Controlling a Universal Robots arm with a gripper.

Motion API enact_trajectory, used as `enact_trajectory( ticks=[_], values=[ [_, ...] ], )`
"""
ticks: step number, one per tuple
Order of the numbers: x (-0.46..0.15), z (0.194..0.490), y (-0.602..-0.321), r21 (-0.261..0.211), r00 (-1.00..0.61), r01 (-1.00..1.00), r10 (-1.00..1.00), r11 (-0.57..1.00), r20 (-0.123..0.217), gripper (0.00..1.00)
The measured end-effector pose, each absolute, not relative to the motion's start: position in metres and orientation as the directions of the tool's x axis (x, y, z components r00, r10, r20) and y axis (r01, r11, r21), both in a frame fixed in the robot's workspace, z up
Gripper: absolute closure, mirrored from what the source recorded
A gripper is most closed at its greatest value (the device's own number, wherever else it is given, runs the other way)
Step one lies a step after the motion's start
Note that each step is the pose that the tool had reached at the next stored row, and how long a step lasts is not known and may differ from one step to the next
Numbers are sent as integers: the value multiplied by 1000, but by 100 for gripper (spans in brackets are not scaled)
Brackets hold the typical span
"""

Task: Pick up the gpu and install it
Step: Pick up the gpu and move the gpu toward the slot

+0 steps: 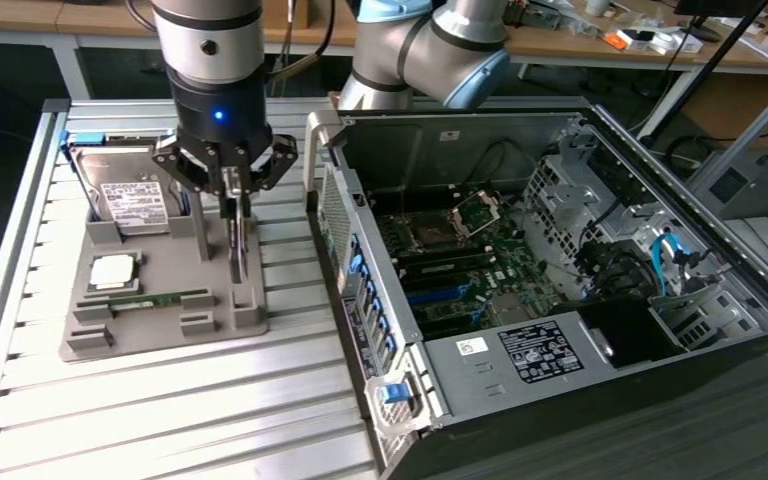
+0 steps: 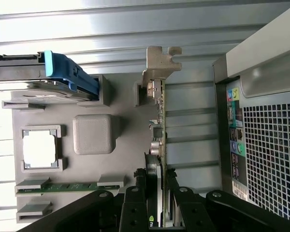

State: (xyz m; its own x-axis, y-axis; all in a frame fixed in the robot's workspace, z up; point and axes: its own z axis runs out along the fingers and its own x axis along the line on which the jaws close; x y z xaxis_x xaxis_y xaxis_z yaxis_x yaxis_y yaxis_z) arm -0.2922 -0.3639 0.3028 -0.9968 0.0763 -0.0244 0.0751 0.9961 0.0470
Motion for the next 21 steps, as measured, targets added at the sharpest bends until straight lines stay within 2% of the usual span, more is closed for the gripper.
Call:
enact_trajectory(
  ticks=[21],
  values=[
    [-292,323,-364,49,-997,75,76,996,-24,73]
  ],
)
